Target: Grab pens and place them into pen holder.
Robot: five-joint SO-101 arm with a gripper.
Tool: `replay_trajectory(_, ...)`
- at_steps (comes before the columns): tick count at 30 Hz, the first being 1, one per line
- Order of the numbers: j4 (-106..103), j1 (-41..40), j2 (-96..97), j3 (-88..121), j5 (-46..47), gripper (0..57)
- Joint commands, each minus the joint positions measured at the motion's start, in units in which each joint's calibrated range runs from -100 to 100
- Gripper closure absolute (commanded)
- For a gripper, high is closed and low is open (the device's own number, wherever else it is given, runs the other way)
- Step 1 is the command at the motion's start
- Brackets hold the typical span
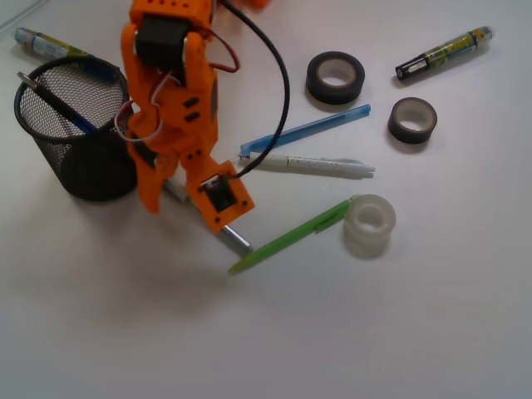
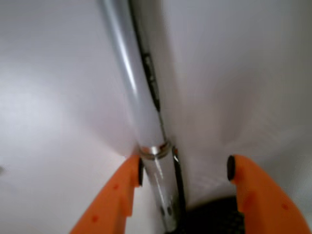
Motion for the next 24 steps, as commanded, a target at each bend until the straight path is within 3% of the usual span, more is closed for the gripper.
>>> replay_trajectory(1,0.0,-0.1,-0.3,-2.4,-0.3,42.5)
replay_trajectory(4,0.0,0.0,-0.2,-2.4,-0.3,57.5)
replay_trajectory(13,4.8,-1.5,-3.7,-2.4,-0.3,57.2)
replay_trajectory(24,5.4,-3.3,-39.2,-1.1,-5.4,57.2)
